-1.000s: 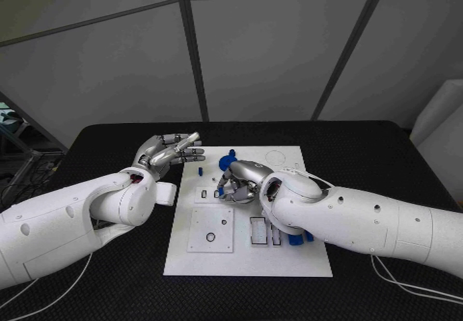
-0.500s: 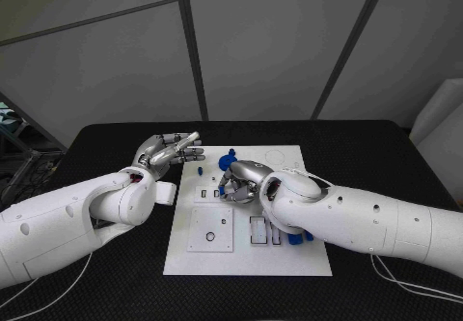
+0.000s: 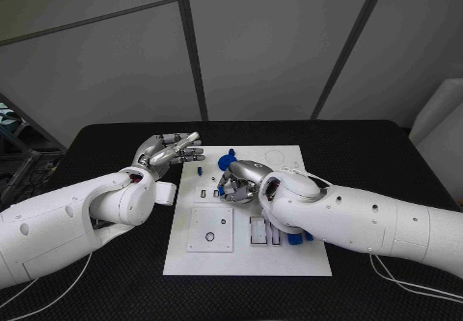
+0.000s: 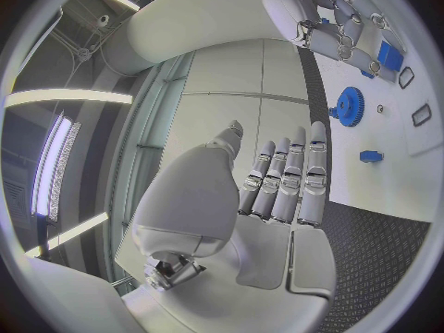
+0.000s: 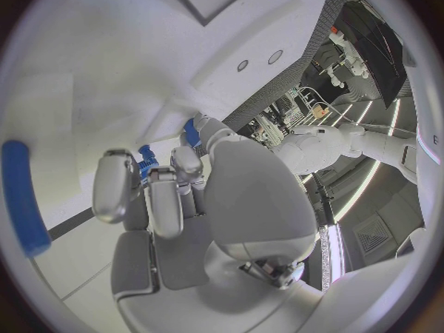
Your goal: Assemble the parts on the task board
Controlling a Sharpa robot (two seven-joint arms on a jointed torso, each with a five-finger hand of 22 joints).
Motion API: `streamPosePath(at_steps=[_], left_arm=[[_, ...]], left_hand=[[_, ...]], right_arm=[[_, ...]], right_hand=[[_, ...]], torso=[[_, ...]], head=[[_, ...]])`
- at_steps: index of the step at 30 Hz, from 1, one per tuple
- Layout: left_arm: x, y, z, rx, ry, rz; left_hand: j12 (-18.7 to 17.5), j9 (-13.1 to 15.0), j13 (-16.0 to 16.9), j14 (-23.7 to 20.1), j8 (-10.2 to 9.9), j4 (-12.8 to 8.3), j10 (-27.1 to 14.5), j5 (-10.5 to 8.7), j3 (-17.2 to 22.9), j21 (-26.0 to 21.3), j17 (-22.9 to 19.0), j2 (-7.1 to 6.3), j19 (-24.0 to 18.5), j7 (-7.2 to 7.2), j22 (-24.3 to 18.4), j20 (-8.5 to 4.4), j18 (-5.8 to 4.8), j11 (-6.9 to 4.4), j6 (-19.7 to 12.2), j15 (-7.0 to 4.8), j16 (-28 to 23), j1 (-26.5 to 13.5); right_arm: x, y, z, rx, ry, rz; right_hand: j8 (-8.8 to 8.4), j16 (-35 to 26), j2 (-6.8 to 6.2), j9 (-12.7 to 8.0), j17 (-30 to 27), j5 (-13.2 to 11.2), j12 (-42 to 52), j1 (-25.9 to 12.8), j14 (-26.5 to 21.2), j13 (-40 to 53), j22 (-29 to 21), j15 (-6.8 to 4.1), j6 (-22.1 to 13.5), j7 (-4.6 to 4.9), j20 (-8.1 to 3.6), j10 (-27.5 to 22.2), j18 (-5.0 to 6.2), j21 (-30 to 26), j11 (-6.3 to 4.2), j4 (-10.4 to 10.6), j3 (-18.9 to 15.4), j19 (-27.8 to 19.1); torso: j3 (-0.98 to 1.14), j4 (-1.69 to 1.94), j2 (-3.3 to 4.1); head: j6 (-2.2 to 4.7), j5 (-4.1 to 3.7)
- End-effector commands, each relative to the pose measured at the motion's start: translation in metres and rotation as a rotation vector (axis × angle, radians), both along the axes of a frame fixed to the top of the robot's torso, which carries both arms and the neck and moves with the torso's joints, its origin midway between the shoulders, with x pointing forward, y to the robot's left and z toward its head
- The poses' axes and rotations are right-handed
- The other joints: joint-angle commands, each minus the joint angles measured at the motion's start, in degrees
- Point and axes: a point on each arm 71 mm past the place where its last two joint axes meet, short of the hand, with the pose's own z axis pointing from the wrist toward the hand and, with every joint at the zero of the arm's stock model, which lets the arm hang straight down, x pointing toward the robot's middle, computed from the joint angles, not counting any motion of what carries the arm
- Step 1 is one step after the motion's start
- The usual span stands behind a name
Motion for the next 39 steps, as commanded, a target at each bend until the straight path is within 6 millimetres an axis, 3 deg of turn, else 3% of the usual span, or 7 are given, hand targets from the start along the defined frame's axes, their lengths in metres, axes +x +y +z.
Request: streamPosePath(at_steps=[1,5,12,18,36,39], left_arm=[[0.0,-0.002,0.002,-0.002,-0.009,-0.014],[0.0,-0.002,0.002,-0.002,-0.009,-0.015],[0.0,-0.002,0.002,-0.002,-0.007,-0.017],[0.0,-0.002,0.002,-0.002,-0.006,-0.017],[0.0,-0.001,0.001,-0.001,-0.003,-0.018],[0.001,-0.001,0.001,-0.002,-0.005,-0.018]], left_hand=[[0.3,0.0,0.0,0.2,-0.1,-0.2,0.0,-0.03,0.0,-0.2,0.1,0.05,0.0,2.46,-0.1,0.17,-0.29,-0.11,0.1,0.3,-0.2,-0.1],[0.3,0.0,0.0,0.2,-0.1,-0.2,0.0,-0.03,0.0,-0.2,0.1,0.05,0.0,2.46,-0.1,0.17,-0.29,-0.11,0.1,0.3,-0.2,-0.1],[0.3,0.0,0.0,0.2,-0.1,-0.2,0.0,-0.03,0.0,-0.2,0.1,0.05,0.0,2.46,-0.1,0.17,-0.29,-0.11,0.1,0.3,-0.2,-0.1],[0.3,0.0,0.0,0.2,-0.1,-0.2,0.0,-0.03,0.0,-0.2,0.1,0.05,0.0,2.46,-0.1,0.17,-0.29,-0.11,0.1,0.3,-0.2,-0.1],[0.3,0.0,0.0,0.2,-0.1,-0.4,0.0,-0.03,0.1,-0.3,0.1,0.1,0.0,2.49,-0.1,0.18,-0.3,-0.09,0.1,0.32,-0.3,-0.1],[0.4,0.1,0.0,0.4,0.2,-0.8,0.1,-0.03,0.5,-0.3,0.2,0.42,0.0,1.89,-0.2,0.13,-0.26,-0.37,0.6,0.19,-0.4,0.2]], right_arm=[[0.0,-0.003,-0.009,-0.046,0.035,-0.011],[0.0,-0.003,-0.009,-0.047,0.036,-0.012],[0.0,-0.003,-0.008,-0.033,0.025,-0.019],[0.0,-0.003,-0.007,-0.018,0.018,-0.022],[-0.005,-0.006,0.003,0.11,-0.071,-0.017],[-0.008,-0.008,0.006,0.131,-0.087,-0.003]], right_hand=[[-0.42,-0.1,-0.62,-0.1,9.1,0.1,-0.2,-0.3,4.6,-0.1,-0.2,0.31,-0.5,-0.11,0.28,-0.5,-0.06,-0.4,0.05,0.3,-0.1,-0.1],[-0.53,-0.1,-0.84,-0.1,9.1,0.5,-0.3,-0.5,4.6,-0.2,-0.2,0.36,-0.8,-0.05,0.35,-0.6,-0.04,-0.5,0.1,0.4,-0.3,-0.1],[-1.77,0.1,-1.72,-0.9,9.4,0.5,-0.8,-1.2,4.7,-0.8,-0.4,0.85,-4.3,0.59,0.76,-1.4,-0.02,-0.6,0.72,0.8,-1.5,-0.2],[-1.58,0.2,-2.53,-1.2,9.6,0.6,-1.6,-2.1,4.7,-1.8,-0.5,1.22,-6.5,0.98,1.13,-2.5,0.02,-0.8,1.13,1.8,-3.6,-0.3],[-0.62,0.3,-2.98,-1.1,9.8,0.9,-0.6,-1.7,4.7,-1.4,-0.3,1.39,-7.3,1.1,1.34,-2.3,-0.01,-0.7,1.27,3.0,-6.3,-0.2],[-0.4,0.4,-3.08,-1.1,10.0,1.0,-0.4,-1.4,4.8,-1.3,-0.2,1.39,-7.3,1.08,1.35,-2.2,-0.03,-0.7,1.26,3.2,-6.8,-0.1]], torso=[[-0.01,0.03,-0.01],[0.0,-0.01,0.01],[0.0,0.01,-0.04],[0.0,0.03,-0.04],[0.07,-0.03,-0.05],[0.04,-0.08,-0.12]], head=[[-0.06,-0.06],[-0.03,0.0],[-0.06,-0.1],[0.08,-0.09],[0.23,-0.07],[0.32,-0.08]])
